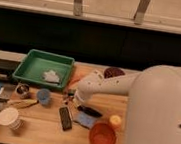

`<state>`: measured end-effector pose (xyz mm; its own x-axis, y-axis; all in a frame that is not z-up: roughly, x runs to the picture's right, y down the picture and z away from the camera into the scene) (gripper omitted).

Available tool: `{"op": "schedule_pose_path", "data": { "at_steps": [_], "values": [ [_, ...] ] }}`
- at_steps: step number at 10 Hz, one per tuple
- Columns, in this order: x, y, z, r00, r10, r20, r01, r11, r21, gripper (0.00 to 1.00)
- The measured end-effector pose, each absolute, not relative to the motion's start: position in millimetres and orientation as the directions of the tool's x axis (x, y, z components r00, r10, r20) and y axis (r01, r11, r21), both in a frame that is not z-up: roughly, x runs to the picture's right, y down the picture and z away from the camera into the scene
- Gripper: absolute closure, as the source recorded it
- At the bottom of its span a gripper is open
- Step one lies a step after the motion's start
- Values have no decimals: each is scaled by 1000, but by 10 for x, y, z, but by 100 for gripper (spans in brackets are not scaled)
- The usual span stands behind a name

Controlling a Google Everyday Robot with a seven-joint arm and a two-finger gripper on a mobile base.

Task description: Place brush in table surface

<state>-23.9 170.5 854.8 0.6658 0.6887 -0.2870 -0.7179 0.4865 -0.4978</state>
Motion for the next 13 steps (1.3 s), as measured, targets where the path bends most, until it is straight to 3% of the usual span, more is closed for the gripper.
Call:
{"op": "schedule_pose_path", "data": {
  "at_steps": [4,13],
  "values": [
    [-198,1641,8493,657,700,-280,-726,488,-484,100],
    [354,734,7893,551,814,-182,-806,464,-368,100]
  ]
}}
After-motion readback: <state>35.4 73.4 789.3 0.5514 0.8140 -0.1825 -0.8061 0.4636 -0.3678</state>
